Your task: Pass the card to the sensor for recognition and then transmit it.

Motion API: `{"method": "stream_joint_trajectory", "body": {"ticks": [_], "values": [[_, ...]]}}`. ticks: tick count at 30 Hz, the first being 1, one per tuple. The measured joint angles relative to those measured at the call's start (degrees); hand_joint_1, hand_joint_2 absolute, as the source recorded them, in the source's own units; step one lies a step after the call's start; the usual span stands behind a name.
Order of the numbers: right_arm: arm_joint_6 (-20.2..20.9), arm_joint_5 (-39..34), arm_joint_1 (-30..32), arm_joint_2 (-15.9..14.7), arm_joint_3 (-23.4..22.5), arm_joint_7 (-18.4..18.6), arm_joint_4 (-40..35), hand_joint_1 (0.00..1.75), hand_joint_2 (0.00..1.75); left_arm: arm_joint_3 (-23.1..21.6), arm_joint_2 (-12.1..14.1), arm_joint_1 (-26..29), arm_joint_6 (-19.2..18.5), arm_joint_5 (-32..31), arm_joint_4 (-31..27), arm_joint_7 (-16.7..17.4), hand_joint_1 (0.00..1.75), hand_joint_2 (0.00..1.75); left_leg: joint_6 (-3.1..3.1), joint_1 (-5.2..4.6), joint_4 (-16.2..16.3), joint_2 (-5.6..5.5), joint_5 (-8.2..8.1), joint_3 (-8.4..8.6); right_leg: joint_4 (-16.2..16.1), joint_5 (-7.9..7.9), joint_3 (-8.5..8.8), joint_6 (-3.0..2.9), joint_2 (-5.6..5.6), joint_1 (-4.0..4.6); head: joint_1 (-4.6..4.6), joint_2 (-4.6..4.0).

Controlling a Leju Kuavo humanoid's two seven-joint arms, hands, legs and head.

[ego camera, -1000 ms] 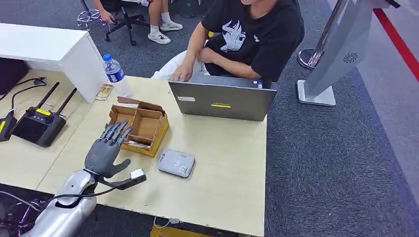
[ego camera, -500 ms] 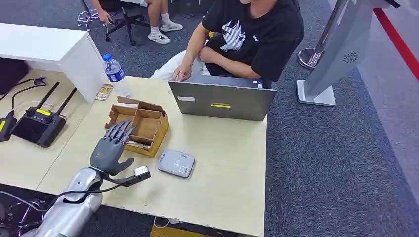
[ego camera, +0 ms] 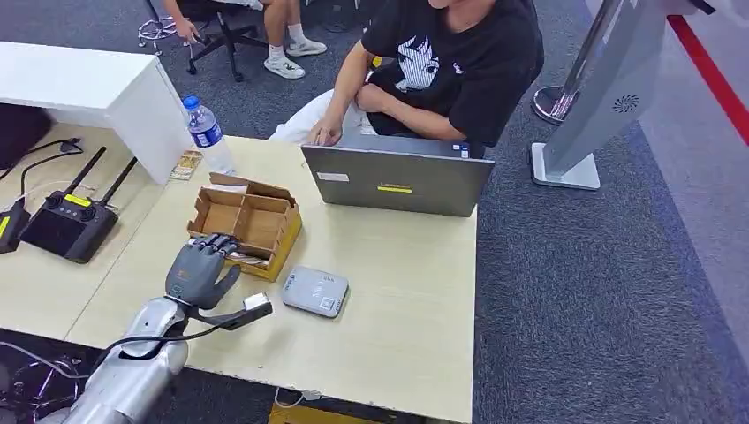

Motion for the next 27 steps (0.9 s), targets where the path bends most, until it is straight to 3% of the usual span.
{"method": "stream_joint_trajectory", "body": {"ticks": [9, 13, 21, 27], "values": [[0.1, -0.8, 0.0, 0.0, 0.4, -0.1, 0.0, 0.0, 1.75, 0.0, -0.2, -0.3, 5.0, 0.3, 0.4, -0.6, 1.75, 1.75, 0.0, 0.0, 0.0, 0.0, 0.0, 0.0, 0.0, 0.0, 0.0, 0.0, 0.0, 0.0, 0.0, 0.0], [-0.3, -1.0, 0.0, 0.0, 0.5, -0.2, 0.0, 0.0, 1.75, 0.8, 0.2, -0.3, 5.2, 1.8, -3.1, -0.6, 1.75, 1.75, 0.0, 0.0, 0.0, -0.01, 0.0, 0.0, 0.0, 0.0, 0.0, 0.0, -0.01, 0.0, 0.0, 0.0], [-0.5, -1.8, 0.0, 0.0, 0.7, 0.1, 0.0, 0.0, 1.75, 4.4, 3.8, -4.4, -1.0, 2.6, -14.2, 1.1, 1.73, 1.75, -0.07, 0.05, 0.0, -0.01, 0.06, -0.02, 0.0, 0.02, -0.01, -0.02, 0.0, 0.03, 0.0, 0.0], [-0.5, -2.0, 0.0, 0.0, 1.2, 0.3, 0.0, 0.0, 1.75, 5.7, 6.0, -8.0, -3.6, 2.4, -17.4, 1.7, 1.73, 1.75, -0.07, 0.06, 0.0, -0.01, 0.06, -0.02, 0.0, 0.02, -0.01, -0.02, 0.0, 0.04, -0.02, 0.0]]}}
